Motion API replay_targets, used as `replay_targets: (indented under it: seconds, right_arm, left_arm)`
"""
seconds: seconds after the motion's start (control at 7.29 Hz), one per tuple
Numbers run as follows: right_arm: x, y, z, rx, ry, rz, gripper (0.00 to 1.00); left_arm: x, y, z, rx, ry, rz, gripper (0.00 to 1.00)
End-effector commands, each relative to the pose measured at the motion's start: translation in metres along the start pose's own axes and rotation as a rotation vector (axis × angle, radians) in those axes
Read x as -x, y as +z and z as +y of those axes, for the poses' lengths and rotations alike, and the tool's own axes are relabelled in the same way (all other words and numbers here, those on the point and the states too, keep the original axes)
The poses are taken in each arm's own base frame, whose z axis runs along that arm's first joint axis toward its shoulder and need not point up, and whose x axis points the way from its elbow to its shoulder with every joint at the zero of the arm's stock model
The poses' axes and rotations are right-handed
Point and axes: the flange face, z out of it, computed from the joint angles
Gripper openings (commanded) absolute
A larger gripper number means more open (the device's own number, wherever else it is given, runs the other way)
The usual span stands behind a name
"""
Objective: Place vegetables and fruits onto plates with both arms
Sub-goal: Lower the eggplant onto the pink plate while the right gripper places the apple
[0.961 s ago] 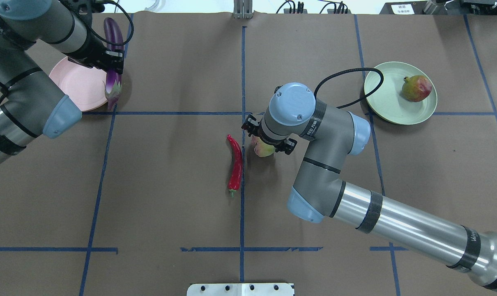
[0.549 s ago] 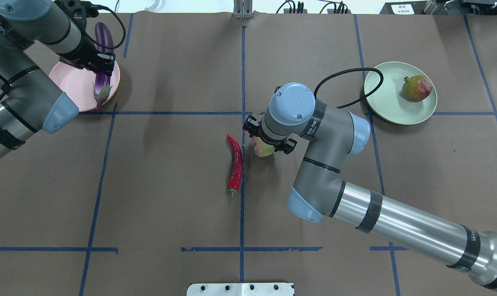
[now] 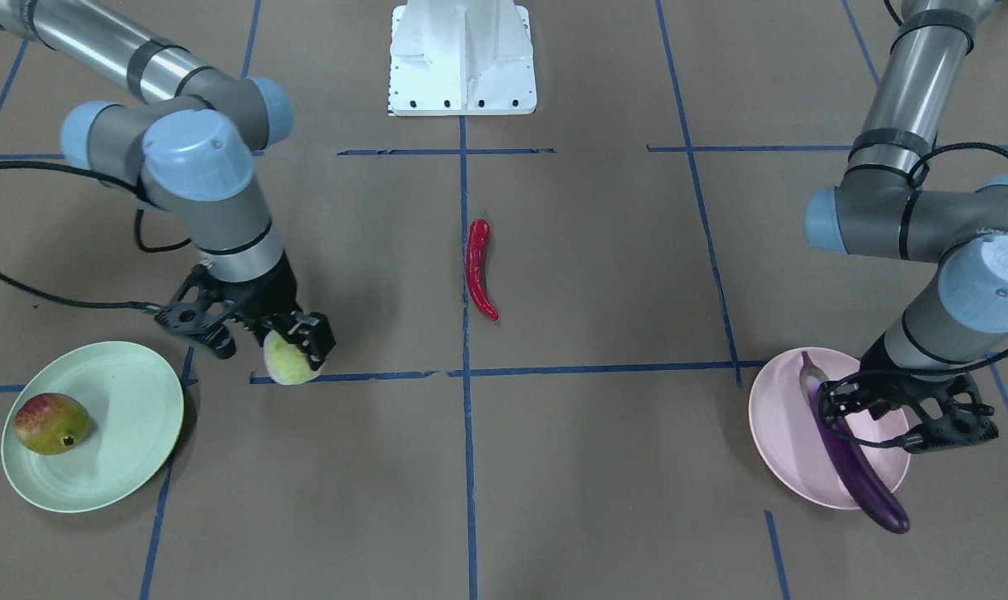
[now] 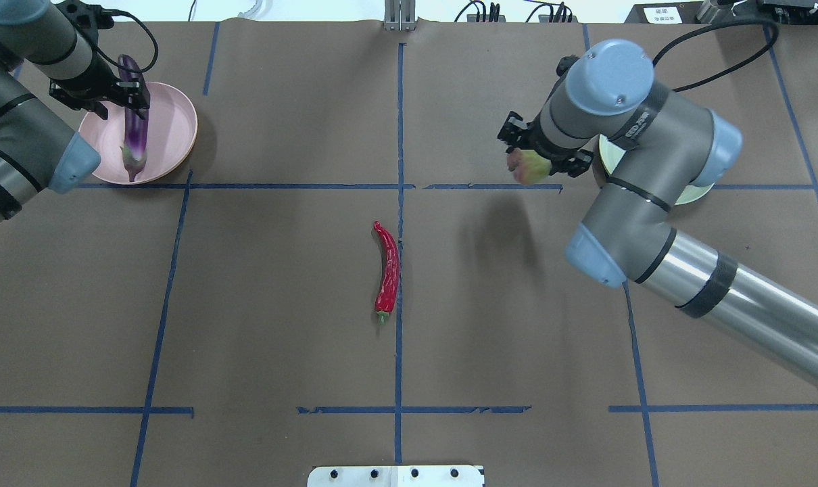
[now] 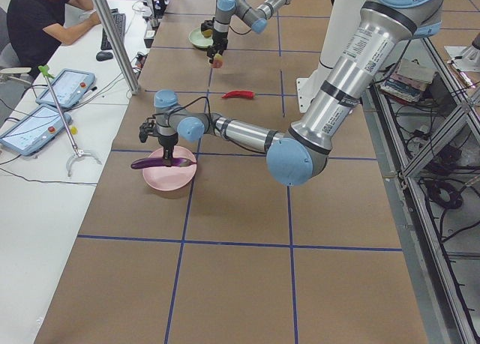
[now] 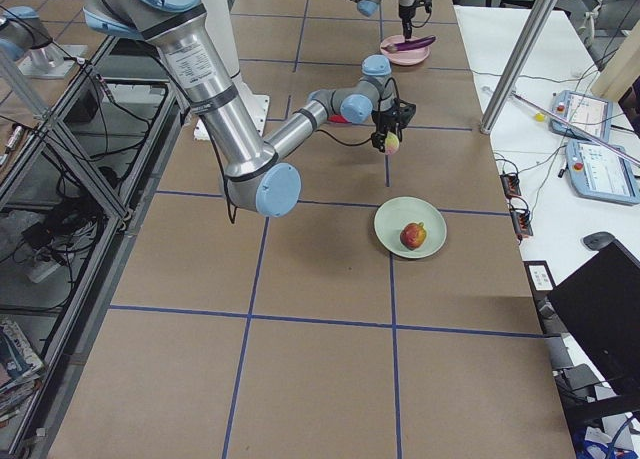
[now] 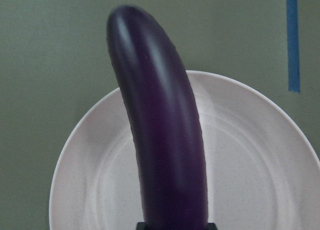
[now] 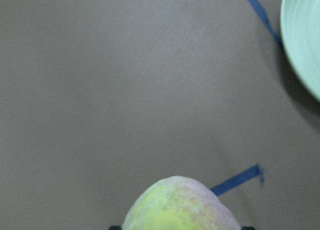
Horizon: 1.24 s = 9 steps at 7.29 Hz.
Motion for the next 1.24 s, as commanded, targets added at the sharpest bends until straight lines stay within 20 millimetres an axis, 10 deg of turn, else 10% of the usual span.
replay_targets:
  seconds: [0.0, 0.55, 0.69, 1.1]
  right_arm:
    - [-0.07, 0.006, -0.074, -0.043, -0.038, 0.082, 0.01]
    - [-0.125, 0.042, -0.125, -0.045, -0.062, 0.195, 0.03]
    - [-0.126, 0.042, -0.124, -0.043, -0.059, 0.195, 0.85]
    - [-0.112, 0.029, -0.116, 0.011, -0.072, 0.14, 1.0]
  left_arm:
    - [-0.033, -0.034, 0.008, 0.057, -0.092, 0.151, 1.0]
    - [-0.067, -0.025, 0.033, 0.084, -0.114, 0.167, 1.0]
    - [-0.105, -0.042, 0.031, 0.081, -0.179, 0.2, 1.0]
    - [-0.242, -0.06, 0.119, 0.151, -0.148, 0.367, 1.0]
